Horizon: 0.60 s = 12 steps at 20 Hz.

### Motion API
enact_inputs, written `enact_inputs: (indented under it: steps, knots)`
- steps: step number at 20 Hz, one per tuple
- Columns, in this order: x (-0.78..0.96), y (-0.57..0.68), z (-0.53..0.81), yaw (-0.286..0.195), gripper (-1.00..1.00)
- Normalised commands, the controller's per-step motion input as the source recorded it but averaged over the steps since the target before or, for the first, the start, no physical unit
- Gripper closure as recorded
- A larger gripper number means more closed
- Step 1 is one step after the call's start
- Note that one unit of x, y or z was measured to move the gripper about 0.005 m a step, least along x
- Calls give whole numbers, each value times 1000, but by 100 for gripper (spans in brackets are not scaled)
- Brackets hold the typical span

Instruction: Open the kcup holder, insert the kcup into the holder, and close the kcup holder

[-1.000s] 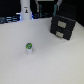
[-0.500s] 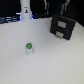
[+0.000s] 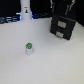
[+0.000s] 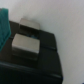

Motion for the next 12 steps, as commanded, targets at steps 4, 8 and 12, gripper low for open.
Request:
enact_inputs:
  steps: [4, 8, 12]
  knots:
    - [-219, 637, -219, -160, -100]
    - [-176, 566, -277, -154, -100]
    - [-129, 449, -351, -128, -100]
